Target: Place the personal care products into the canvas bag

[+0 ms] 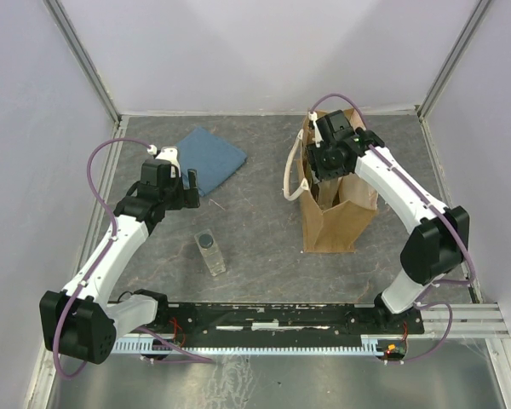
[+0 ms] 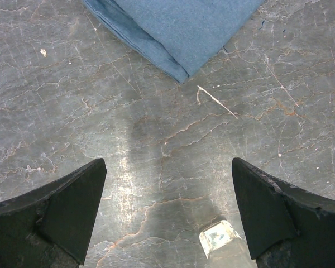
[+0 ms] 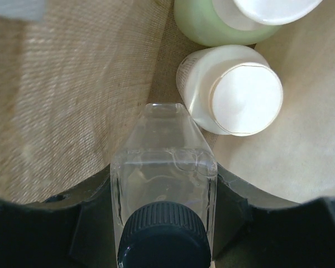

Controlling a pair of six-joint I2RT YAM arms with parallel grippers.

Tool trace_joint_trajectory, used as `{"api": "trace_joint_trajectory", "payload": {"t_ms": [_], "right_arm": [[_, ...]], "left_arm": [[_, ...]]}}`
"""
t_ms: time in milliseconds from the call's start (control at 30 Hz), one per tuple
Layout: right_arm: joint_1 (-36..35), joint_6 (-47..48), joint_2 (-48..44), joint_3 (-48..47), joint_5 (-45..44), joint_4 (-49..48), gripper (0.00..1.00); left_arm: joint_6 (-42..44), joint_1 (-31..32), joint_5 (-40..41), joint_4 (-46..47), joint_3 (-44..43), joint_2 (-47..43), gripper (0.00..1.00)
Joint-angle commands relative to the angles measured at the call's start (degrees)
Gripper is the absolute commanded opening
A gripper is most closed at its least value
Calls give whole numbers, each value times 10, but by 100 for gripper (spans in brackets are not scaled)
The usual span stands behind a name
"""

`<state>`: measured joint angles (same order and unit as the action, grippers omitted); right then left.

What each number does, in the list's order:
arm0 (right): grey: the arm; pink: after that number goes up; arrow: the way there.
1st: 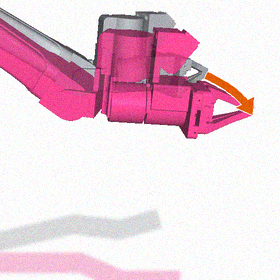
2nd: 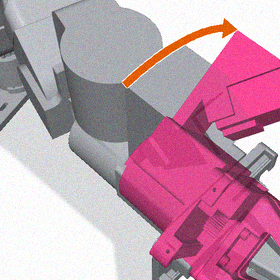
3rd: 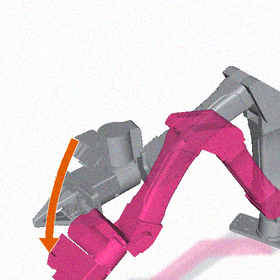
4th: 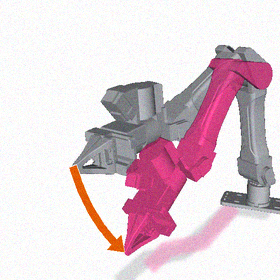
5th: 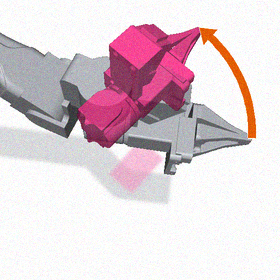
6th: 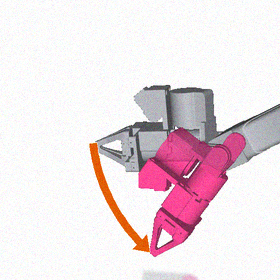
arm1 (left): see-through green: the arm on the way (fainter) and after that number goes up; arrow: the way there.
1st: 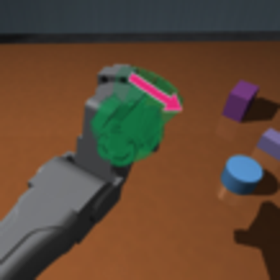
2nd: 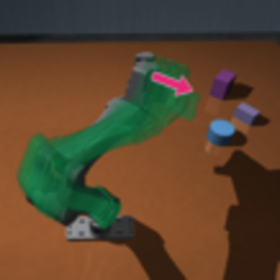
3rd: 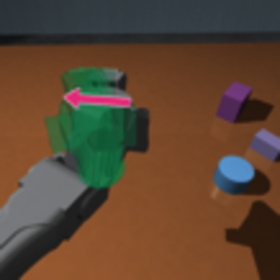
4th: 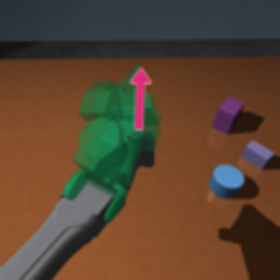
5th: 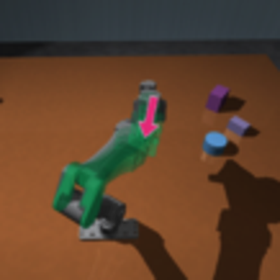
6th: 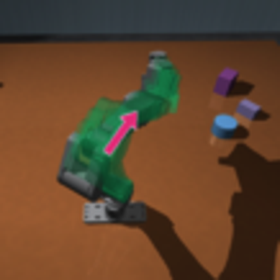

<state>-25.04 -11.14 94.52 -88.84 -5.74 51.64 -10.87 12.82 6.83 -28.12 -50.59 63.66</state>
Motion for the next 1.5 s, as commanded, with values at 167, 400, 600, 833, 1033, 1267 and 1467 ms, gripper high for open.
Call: {"api": "trace_joint_trajectory", "payload": {"t_ms": [167,400,600,833,1033,1267,1467], "right_arm": [[24,-3,23,4,33,-89,0],[26,-6,45,20,41,-98,3],[27,-5,41,23,36,-95,45],[27,10,-1,-14,3,-51,74],[26,24,-71,-60,-12,7,78],[9,14,-153,-69,-17,39,84],[-99,-1,-181,-72,-26,45,86]], "left_arm": [[-1,-3,-13,24,-6,-2,100],[-1,-3,-12,24,-6,-2,100],[-1,-3,-11,24,-7,-2,100],[-1,-4,-12,24,-7,-2,100],[-1,-4,-9,23,-7,1,100],[-2,-4,-8,23,-7,3,100],[-4,-4,-12,24,-8,10,100]]}}
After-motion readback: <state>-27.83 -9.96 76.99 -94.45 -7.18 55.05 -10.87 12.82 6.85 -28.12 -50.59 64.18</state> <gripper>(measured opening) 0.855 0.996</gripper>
